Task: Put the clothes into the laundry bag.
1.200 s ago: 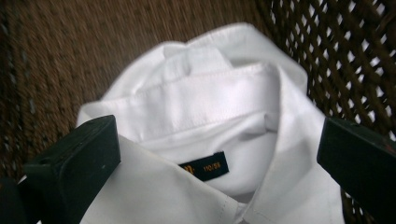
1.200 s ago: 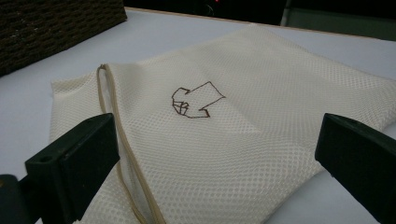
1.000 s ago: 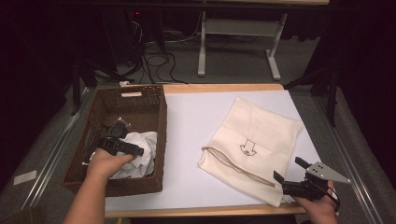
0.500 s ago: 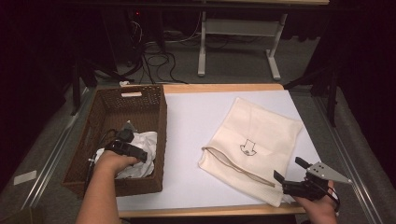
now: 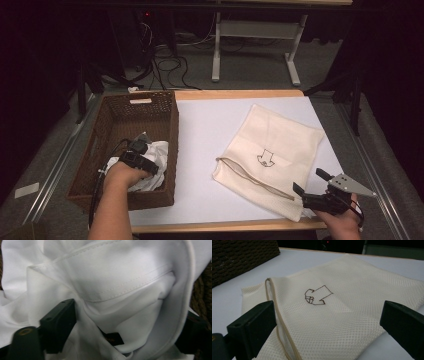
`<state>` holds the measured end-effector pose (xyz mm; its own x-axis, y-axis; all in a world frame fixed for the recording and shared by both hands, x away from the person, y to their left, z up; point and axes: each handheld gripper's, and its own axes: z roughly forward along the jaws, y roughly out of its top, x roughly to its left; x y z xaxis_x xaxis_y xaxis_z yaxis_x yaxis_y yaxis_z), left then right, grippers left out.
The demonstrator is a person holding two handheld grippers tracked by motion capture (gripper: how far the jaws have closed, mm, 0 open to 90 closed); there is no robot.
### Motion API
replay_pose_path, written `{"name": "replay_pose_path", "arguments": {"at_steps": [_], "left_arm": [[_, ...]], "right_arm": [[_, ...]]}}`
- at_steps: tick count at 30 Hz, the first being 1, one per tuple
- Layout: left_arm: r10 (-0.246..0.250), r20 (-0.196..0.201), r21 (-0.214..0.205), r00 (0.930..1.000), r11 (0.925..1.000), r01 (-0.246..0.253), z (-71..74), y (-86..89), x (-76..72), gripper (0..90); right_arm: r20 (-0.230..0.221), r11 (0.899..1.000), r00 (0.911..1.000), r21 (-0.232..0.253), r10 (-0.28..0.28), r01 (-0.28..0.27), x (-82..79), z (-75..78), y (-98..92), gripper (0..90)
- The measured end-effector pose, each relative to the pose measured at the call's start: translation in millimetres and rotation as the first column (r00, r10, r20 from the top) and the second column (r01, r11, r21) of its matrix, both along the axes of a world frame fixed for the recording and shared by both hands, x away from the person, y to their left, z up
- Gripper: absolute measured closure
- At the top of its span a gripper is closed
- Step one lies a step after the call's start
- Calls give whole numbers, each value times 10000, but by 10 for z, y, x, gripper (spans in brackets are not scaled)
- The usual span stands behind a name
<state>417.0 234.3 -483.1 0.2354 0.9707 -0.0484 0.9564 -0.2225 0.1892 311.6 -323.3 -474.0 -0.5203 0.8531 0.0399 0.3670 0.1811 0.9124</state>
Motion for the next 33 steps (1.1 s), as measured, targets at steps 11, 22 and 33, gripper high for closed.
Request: {"name": "replay_pose_path", "arguments": {"at_steps": [11,22,33], "left_arm": [[-401,743,-122,9964,9991,412,63,-13,-62,572],[-549,1804,-38,9821,9984,565,152,-35,-130,714],[-156,4312,-454,9021,9982,389,363,28,-282,716]], "right_arm": [[4,10000,10000,19,21,-21,-8,3,1,18],[173,10000,9998,-11,87,-86,-17,15,-4,22],[146,10000,9999,63,51,-52,-23,20,-4,25]]}}
